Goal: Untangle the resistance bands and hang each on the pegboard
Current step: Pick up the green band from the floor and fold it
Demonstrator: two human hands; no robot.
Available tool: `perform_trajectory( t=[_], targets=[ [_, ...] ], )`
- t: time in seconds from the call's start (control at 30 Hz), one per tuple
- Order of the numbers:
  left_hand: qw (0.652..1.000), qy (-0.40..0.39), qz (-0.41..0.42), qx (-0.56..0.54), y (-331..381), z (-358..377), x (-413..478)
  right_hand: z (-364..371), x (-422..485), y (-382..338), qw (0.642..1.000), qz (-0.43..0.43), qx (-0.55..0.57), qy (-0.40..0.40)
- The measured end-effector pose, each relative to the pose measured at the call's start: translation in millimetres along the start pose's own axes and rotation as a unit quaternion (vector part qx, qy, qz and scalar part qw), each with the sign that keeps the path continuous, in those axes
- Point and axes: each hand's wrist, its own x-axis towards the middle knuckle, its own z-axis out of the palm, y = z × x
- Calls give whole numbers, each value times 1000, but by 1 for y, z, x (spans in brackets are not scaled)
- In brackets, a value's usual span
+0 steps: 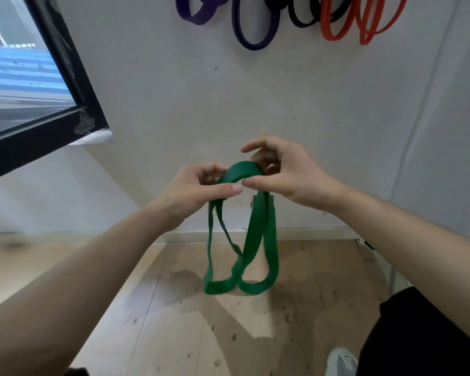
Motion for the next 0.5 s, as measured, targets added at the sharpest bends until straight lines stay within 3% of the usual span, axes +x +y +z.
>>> perform_trajectory(
  t=[0.13, 0.3, 0.5],
  targets=[
    [1000, 28, 4, -8, 4, 9, 2, 5, 2, 5, 999, 18, -12, -32],
    [998, 51, 27, -23, 9, 13, 1, 11, 5, 22, 989, 82, 77, -99],
    [992, 105, 52, -53, 16, 6, 0, 28, 1, 49, 966, 162, 60, -193]
  ],
)
